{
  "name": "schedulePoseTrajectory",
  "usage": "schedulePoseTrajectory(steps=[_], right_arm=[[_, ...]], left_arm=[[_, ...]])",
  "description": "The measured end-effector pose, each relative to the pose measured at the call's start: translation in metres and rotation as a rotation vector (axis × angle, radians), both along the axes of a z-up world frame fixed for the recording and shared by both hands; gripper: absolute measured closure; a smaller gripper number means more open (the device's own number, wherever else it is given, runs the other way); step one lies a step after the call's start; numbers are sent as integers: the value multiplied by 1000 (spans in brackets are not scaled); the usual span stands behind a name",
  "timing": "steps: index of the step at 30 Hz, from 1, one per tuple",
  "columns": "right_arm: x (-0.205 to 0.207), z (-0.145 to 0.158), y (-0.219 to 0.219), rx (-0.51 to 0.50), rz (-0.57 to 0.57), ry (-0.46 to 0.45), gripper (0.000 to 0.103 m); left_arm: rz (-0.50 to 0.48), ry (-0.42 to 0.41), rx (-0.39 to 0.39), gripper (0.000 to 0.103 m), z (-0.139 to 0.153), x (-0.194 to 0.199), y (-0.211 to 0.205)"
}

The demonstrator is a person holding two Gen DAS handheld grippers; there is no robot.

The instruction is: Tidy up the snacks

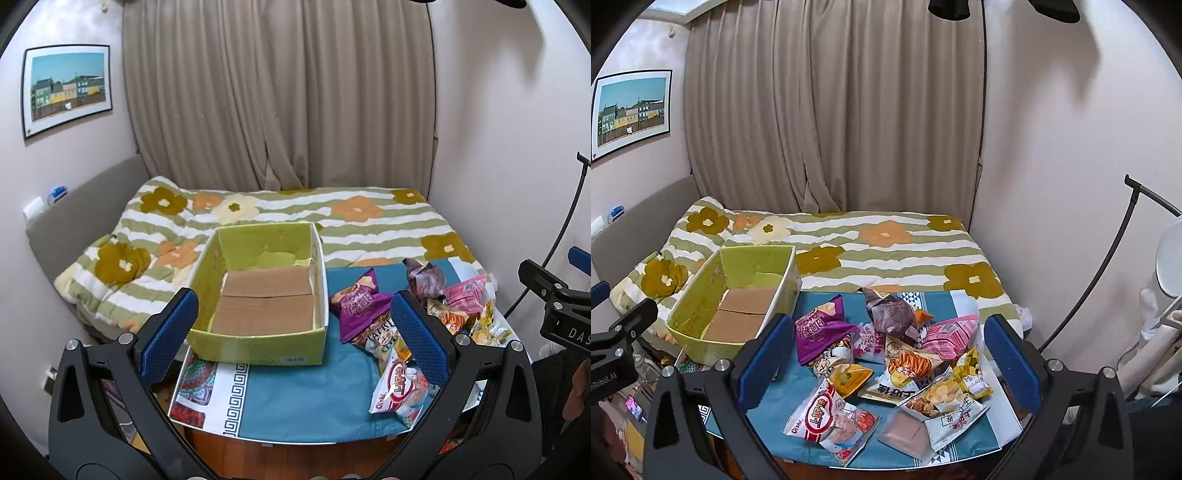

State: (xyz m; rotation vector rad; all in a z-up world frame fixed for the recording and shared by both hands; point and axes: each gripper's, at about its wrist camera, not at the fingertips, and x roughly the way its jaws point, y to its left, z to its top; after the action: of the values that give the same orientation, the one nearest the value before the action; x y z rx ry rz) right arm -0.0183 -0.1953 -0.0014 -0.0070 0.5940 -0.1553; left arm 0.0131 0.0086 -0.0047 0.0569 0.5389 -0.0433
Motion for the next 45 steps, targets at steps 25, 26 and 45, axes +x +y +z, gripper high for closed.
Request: schedulePoseTrajectory(steps=[25, 26, 45], right_arm=[[3, -2, 0, 0, -5, 5, 0], [3, -2, 0, 1, -6, 6, 0], [1, -1, -2, 8, -2, 6, 0]], left_arm=[[-6, 1, -22, 0, 2, 4, 4], [-7, 2, -23, 0, 3, 4, 5], [-7, 4, -22, 0, 3, 0, 2]])
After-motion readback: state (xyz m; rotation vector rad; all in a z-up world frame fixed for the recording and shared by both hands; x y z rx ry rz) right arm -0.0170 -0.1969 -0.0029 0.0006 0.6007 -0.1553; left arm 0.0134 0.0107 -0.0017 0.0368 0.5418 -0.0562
